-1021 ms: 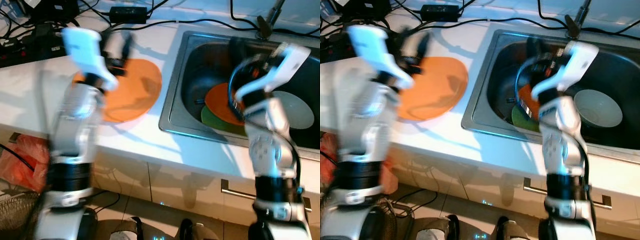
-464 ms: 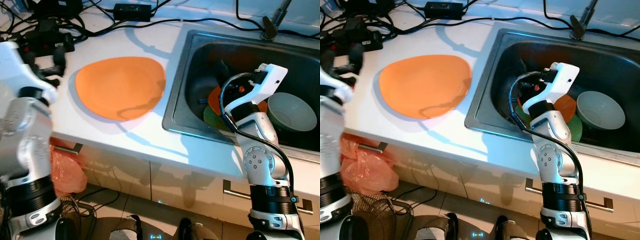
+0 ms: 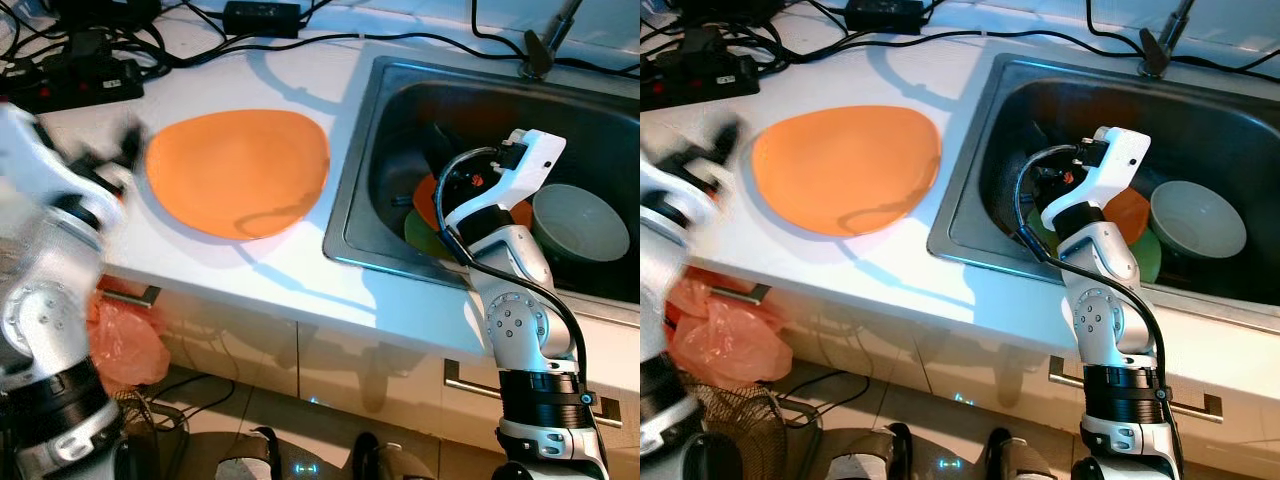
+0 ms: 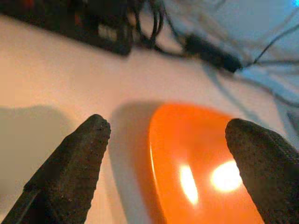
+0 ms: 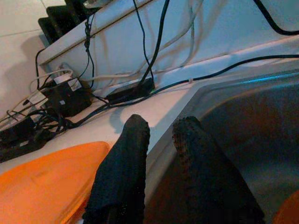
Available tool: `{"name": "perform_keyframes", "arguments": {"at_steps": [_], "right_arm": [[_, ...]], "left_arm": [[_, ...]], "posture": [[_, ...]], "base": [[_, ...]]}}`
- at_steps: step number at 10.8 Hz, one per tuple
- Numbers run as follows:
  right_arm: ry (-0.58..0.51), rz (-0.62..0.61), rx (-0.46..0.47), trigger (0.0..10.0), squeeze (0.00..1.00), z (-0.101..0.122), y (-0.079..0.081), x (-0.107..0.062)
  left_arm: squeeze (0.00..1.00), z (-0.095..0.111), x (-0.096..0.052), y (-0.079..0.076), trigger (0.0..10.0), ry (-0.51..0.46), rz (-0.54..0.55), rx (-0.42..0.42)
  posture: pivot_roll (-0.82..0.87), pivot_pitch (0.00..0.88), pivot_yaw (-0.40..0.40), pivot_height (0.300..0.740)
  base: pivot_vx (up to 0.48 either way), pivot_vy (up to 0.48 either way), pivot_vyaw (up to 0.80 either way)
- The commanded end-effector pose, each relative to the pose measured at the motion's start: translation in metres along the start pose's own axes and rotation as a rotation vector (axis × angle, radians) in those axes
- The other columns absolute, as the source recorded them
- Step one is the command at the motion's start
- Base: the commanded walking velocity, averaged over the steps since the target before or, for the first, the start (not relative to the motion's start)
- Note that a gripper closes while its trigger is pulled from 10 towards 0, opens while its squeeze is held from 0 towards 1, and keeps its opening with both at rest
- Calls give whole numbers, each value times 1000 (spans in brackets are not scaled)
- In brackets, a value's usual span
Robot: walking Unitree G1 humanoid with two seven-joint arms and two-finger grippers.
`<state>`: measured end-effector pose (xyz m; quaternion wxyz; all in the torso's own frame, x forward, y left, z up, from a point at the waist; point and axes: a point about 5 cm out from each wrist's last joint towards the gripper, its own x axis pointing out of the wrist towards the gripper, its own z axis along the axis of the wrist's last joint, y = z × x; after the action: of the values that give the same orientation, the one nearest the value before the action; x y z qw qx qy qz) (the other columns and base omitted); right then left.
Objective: Kitchen organization
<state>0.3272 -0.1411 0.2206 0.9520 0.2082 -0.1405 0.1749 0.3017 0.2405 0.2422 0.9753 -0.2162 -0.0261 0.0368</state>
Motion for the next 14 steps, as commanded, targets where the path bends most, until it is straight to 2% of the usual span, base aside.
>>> {"name": "perform_keyframes", "arguments": {"at_steps": [1,3,5,7,14], "right_arm": [[-2,7,-5,10000,0,3,2,-1],[-1,5,-8,10000,0,3,1,-1],[2,6,-7,10000,0,3,2,-1],[3,6,-11,10000,0,3,2,-1],[3,6,-11,10000,0,3,2,-1]], "left_arm": [[0,-2,-3,5,10000,30,32,-6],[0,-4,-1,6,10000,99,67,-49],[0,-7,0,7,10000,182,39,-166],[0,-6,3,19,10000,266,42,-241],[0,-6,3,19,10000,266,42,-241]], "posture": [[202,227,-17,740],[203,231,-12,740],[200,231,-11,740],[199,234,-6,740],[199,234,-6,740]], "base": [[0,0,0],[0,0,0],[0,0,0],[0,0,0],[0,0,0]]}}
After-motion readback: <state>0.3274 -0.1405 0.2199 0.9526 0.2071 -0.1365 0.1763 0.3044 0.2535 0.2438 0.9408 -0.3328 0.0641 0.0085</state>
